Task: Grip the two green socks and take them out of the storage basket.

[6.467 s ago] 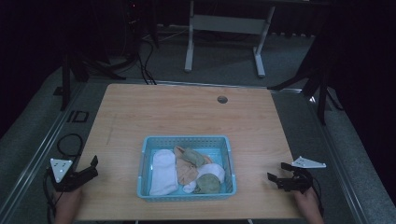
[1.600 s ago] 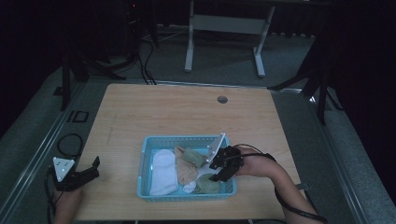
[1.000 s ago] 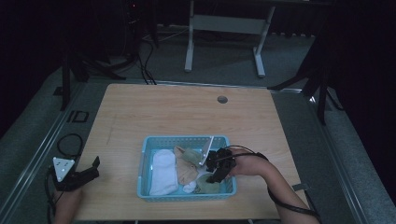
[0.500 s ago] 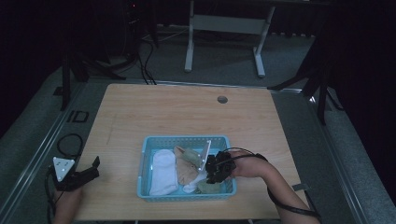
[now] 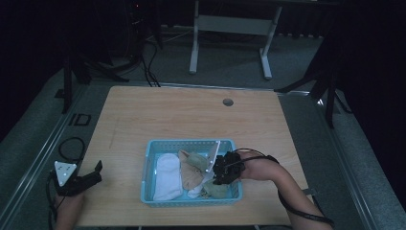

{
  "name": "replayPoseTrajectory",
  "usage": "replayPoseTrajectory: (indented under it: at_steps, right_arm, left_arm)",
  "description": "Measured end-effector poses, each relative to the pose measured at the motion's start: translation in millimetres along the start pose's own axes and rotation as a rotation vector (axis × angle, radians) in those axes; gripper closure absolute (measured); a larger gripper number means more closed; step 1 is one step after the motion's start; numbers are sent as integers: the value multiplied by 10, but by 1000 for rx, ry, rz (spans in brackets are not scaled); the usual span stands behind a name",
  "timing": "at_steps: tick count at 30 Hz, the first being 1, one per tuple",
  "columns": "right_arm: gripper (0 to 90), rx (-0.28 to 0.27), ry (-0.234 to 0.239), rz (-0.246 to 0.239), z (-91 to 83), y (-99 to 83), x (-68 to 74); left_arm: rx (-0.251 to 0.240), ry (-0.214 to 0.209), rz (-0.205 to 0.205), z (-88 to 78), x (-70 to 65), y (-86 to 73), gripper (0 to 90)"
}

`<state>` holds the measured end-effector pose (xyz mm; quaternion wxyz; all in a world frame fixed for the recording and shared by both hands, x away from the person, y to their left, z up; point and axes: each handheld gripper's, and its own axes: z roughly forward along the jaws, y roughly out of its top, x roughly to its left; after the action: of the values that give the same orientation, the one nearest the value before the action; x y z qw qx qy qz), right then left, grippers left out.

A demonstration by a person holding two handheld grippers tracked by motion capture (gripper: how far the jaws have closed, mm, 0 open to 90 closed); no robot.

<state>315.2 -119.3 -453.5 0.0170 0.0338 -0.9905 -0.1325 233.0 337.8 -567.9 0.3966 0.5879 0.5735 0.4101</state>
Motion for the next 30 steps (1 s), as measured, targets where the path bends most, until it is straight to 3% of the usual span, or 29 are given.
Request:
replayPoseTrajectory:
  at_steps: [10,14,16,23,30]
  right_arm:
    - [809,-60,-31,-16,-262,35,57]
    - [809,-110,-76,-16,-477,26,65]
    - [809,-144,-73,-4,-566,12,62]
    - [809,-171,-117,7,-809,-78,80]
    - [809,-201,-170,44,-1032,-282,88]
  left_arm:
    - [-1,1,-1,2,-2,0,3]
    - [2,2,0,3,-3,1,3]
    - [3,1,-1,3,-2,2,3]
    - [4,1,1,3,-2,2,3]
    - [2,3,-1,5,-5,2,3]
